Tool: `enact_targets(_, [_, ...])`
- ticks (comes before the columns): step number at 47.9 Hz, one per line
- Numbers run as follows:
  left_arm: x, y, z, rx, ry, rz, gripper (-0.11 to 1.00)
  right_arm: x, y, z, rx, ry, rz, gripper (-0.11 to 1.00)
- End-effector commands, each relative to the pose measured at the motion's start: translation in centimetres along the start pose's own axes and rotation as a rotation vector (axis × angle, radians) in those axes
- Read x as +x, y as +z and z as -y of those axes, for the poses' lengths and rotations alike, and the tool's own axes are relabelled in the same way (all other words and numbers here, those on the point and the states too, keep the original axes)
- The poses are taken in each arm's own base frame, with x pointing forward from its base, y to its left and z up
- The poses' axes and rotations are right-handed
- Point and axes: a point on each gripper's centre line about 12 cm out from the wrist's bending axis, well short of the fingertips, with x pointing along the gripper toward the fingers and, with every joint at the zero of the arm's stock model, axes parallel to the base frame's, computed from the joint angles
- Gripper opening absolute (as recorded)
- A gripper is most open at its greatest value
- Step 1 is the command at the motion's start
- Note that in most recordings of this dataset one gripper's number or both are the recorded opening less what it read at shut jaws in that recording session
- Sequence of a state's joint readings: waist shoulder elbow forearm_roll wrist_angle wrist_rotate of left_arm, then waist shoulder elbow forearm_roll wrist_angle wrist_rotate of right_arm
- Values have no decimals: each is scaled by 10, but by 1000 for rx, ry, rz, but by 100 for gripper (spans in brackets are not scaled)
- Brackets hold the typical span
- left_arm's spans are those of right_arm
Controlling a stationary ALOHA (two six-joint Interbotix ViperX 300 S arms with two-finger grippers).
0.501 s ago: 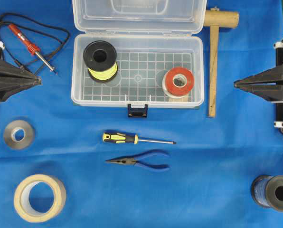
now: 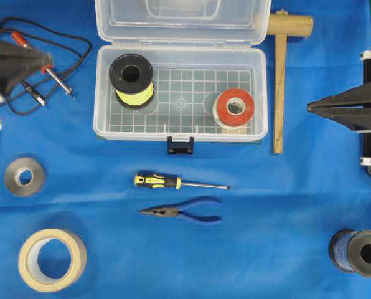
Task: Close the tool box with the left arm.
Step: 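Move the left gripper up to the raised clear lid of the box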
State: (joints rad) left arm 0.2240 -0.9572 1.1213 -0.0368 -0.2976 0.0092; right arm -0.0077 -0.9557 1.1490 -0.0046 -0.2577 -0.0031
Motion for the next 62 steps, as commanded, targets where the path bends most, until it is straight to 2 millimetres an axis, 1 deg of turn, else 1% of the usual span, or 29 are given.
enact_targets(1, [5, 17, -7, 8, 35, 47, 1, 3, 8, 1, -3, -3, 17, 0])
enact_targets(3, [5, 20, -11, 16, 54, 53, 5, 4, 7, 1, -3, -4, 14, 0])
enact_targets(5, [6, 24, -16, 25, 78, 61, 13, 4, 7, 2, -5, -7, 14, 0])
enact_targets(8, [10, 27, -22, 32, 106, 62, 30, 4, 6, 3, -4, -12, 12, 0])
enact_targets(10, [14, 27, -26, 35, 124, 53, 44, 5, 6, 3, -6, -15, 11, 0])
enact_targets(14, [29, 26, -36, 43, 158, 23, 68, 5, 4, 5, -6, -23, 4, 0])
enact_targets(15, [36, 25, -40, 44, 172, 9, 74, 5, 3, 5, -8, -24, 1, 0])
enact_targets(17, [44, 26, -46, 47, 193, -3, 83, 6, 3, 5, -6, -24, 0, 0])
enact_targets(18, [48, 26, -50, 49, 203, -9, 85, 6, 3, 5, -8, -24, 0, 0])
enact_targets(27, [83, 26, -85, 71, 299, -60, 84, 6, -1, 5, -7, -25, -16, 0])
enact_targets(34, [118, 15, -115, 107, 350, -144, 86, 7, -2, 5, -7, -25, -22, 0])
enact_targets(37, [134, 10, -129, 123, 365, -211, 87, 7, -3, 5, -7, -25, -23, 0])
enact_targets(43, [158, 2, -150, 160, 380, -327, 91, 8, -3, 5, -6, -25, -26, 0])
enact_targets(47, [172, -8, -165, 187, 384, -409, 93, 8, -5, 5, -7, -25, -34, 0])
enact_targets(53, [188, -26, -185, 165, 397, -502, 93, 10, -8, 5, -7, -23, -46, 0])
enact_targets(57, [194, -38, -193, 153, 398, -564, 94, 10, -11, 5, -7, -23, -55, 0])
enact_targets(62, [198, -51, -198, 135, 395, -631, 94, 11, -12, 5, -7, -23, -60, 0])
